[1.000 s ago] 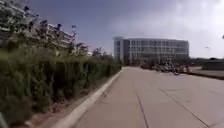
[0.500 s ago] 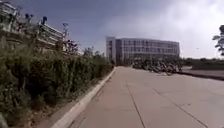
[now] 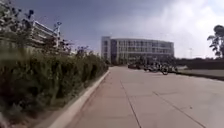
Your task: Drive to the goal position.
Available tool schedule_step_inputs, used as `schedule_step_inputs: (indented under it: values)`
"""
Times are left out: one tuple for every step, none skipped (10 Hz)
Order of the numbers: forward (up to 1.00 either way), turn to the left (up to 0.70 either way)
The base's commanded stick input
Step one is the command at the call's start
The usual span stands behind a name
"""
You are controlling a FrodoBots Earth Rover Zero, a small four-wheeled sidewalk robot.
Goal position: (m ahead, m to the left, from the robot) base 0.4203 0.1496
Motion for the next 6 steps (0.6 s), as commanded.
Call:
schedule_step_inputs:
  values:
    - [0.0,0.0]
    - [0.0,0.0]
    - [0.0,0.0]
    - [0.0,0.0]
    - [0.0,0.0]
    - [0.0,0.0]
